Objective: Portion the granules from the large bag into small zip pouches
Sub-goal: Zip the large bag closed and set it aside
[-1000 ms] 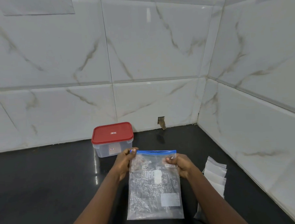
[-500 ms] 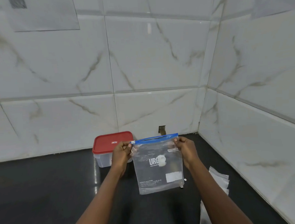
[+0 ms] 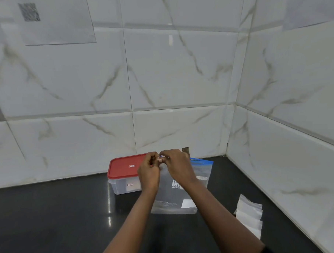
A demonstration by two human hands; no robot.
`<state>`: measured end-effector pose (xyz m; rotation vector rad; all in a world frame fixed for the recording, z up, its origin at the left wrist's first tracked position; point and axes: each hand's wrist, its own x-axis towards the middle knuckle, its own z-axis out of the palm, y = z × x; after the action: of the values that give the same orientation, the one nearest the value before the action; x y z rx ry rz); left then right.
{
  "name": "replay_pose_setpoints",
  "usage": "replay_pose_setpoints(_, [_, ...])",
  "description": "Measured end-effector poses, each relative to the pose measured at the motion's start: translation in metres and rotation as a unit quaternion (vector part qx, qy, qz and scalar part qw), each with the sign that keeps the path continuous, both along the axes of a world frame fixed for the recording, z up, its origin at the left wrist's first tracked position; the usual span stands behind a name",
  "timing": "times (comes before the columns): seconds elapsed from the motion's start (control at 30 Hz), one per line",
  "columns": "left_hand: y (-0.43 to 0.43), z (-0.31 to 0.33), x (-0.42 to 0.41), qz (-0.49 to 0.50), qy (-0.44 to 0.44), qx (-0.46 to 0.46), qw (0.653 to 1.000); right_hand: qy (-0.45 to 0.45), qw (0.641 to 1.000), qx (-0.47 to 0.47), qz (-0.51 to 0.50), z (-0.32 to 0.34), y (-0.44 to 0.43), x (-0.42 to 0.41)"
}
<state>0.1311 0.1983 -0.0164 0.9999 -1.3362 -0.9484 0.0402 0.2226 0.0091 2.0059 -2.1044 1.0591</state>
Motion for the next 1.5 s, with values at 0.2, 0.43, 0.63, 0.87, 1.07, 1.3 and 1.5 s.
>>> replay_pose_setpoints(0.2, [0.001, 0.005, 0.001, 0.024, -0.048, -0.026, 0.998, 0.104, 0.993, -0.033, -0.035, 0.006, 0.000, -0.006])
replay_pose_setpoints(0.43, [-0.018, 0.008, 0.009, 0.066, -0.001, 0.018, 0.998, 0.129, 0.989, 0.002, -0.069, 0.009, 0.014, -0.052])
replay_pose_setpoints(0.63, [-0.032, 0.010, 0.009, 0.068, 0.035, 0.016, 0.997, 0.113, 0.980, 0.054, -0.157, 0.003, 0.019, -0.102])
replay_pose_setpoints(0.87, [-0.041, 0.005, -0.011, -0.018, 0.139, 0.038, 0.989, -0.388, 0.918, 0.074, -0.029, -0.014, 0.016, -0.110])
replay_pose_setpoints(1.07, [-0.054, -0.009, -0.010, -0.120, 0.084, 0.065, 0.987, -0.497, 0.866, 0.044, -0.045, -0.044, 0.004, -0.116])
replay_pose_setpoints(1.3, [-0.092, -0.036, -0.034, -0.137, -0.106, 0.117, 0.978, -0.456, 0.886, 0.030, -0.077, -0.037, -0.035, -0.154])
replay_pose_setpoints(1.5, [-0.131, -0.043, -0.080, -0.096, -0.164, 0.093, 0.977, -0.391, 0.910, 0.045, -0.130, -0.049, -0.080, -0.198])
